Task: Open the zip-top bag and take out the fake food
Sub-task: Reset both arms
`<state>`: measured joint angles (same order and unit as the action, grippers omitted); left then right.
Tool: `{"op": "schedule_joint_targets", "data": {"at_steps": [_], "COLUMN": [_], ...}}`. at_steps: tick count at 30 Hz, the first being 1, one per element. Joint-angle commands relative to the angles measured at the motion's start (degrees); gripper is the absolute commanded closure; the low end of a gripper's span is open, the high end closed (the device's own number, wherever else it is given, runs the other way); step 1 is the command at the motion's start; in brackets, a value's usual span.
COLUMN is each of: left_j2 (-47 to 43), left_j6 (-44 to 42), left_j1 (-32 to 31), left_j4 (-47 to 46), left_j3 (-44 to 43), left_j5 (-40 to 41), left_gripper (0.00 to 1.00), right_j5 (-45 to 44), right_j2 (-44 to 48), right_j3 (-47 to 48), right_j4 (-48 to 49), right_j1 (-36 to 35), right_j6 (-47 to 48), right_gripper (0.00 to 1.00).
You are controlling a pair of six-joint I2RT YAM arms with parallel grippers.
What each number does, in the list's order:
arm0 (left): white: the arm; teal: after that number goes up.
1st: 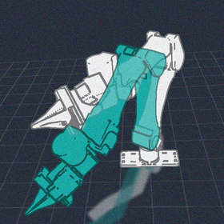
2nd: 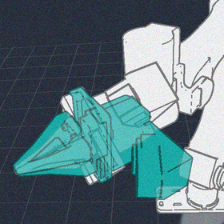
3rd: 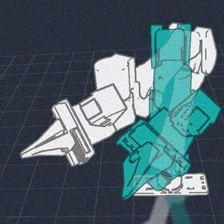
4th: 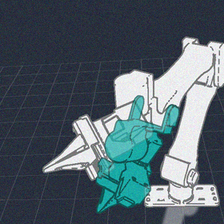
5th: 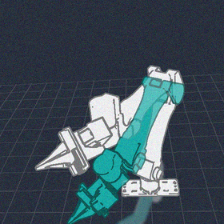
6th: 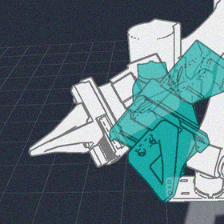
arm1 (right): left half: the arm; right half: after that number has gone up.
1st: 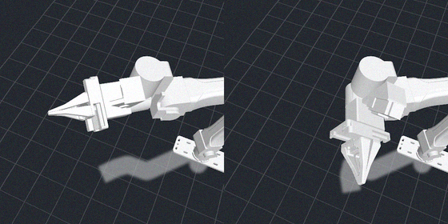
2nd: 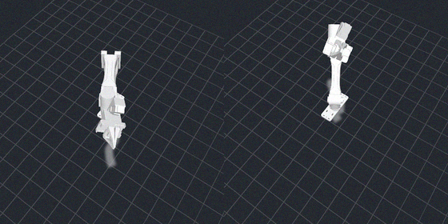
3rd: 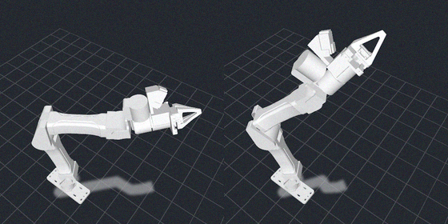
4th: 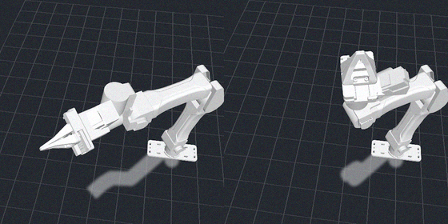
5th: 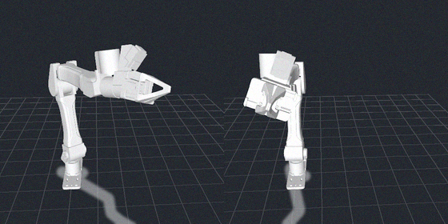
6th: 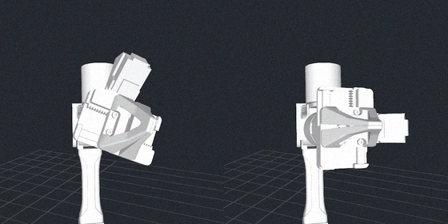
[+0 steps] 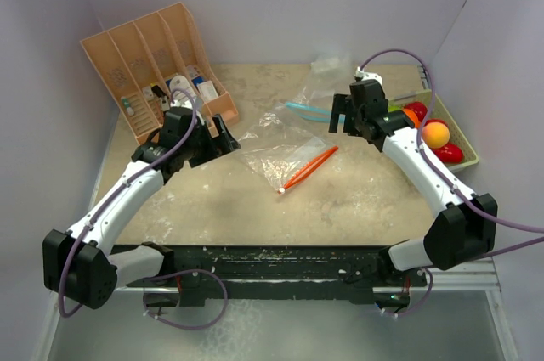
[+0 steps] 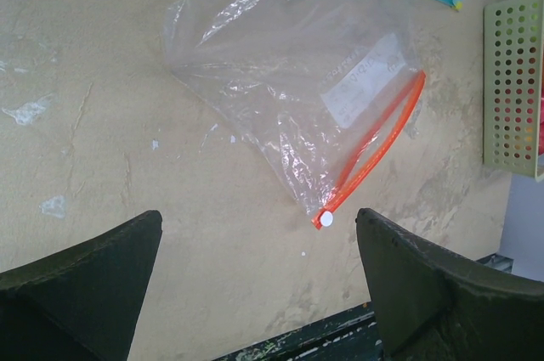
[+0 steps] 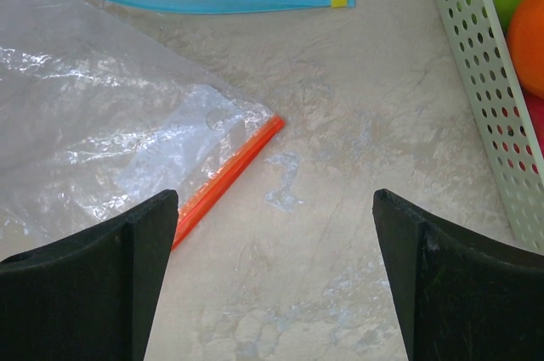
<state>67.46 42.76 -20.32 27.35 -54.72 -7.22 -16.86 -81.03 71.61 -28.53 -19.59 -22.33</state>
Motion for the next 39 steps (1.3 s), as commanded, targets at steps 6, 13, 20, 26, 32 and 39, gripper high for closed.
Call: {"op": "schedule_joint_targets", "data": {"at_steps": [6, 13, 20, 26, 32, 39], "left_j2": [-1.53, -0.35, 1.57, 5.89, 6.54, 13.55], "left_j6": [1.27, 0.85, 0.34, 0.90, 0.15, 0.49], "left_j1": [0.31, 0.34, -1.36, -8.73, -9.05, -9.06], "left_j4": [-1.55, -3.11, -5.46, -6.30, -7.17, 1.02], "left_j3": [0.85, -0.44, -2.78, -5.47, -6.36, -12.41], "left_j5": [0.72, 0.60, -1.14, 2.42, 2.65, 5.94], "left_gripper": [0.01, 0.01, 0.08, 0.10, 0.08, 0.01], "right_j5": [-2.32, -2.22, 4.90, 5.52, 4.64, 3.87], "right_j2": [1.19, 1.77, 3.05, 1.72, 2.55, 3.40], "right_j3": [0.78, 0.59, -0.82, 0.19, -0.72, -1.16], "right_j4": [1.41, 1.39, 7.12, 6.51, 7.01, 7.07], "right_j1": [-0.18, -0.18, -0.18, -0.18, -0.18, -0.18], "right_j6": [0.35, 1.17, 3.94, 4.12, 4.45, 4.35], "right_gripper": [0.02, 0.02, 0.05, 0.05, 0.05, 0.05]}}
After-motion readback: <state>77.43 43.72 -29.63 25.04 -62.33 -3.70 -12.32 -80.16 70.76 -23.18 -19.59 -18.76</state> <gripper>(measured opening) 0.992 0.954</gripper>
